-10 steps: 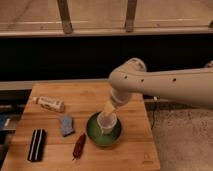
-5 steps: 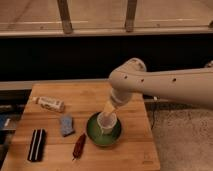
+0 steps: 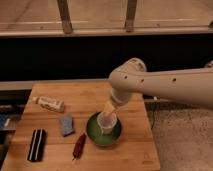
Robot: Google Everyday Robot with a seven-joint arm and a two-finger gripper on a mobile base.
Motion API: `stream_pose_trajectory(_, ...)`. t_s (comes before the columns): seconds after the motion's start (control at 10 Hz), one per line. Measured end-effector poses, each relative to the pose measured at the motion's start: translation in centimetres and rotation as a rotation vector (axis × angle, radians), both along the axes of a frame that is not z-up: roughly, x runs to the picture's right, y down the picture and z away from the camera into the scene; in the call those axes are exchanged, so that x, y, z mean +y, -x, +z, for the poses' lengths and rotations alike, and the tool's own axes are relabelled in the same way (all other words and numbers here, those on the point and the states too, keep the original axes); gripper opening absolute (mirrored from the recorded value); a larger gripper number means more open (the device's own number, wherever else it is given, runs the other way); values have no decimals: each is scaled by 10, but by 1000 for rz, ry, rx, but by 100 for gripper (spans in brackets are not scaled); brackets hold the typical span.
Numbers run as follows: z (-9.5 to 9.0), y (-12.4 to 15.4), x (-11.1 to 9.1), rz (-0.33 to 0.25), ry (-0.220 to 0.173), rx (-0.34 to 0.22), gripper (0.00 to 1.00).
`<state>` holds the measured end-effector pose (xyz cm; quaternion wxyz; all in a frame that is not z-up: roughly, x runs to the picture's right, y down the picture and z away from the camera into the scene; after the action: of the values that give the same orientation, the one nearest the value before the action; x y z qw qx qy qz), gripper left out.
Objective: Wipe the white sponge on the table
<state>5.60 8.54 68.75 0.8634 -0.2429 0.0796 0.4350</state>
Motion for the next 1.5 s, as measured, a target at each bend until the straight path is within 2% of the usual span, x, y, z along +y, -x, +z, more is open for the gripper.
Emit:
stream_pose_trajectory(0.3, -4, 7, -15, -25, -25, -20, 80)
stream_pose_trajectory(0.5, -6, 36, -34, -43, -49, -72, 80)
stream_pose_trajectory(0.8, -3, 115, -59, -78, -72, -201, 80)
stream_pose_trajectory(1.1, -9, 174, -63, -70, -114, -370, 80)
stream_pose_trajectory(1.5, -9, 175, -63, -70, -117, -374, 80)
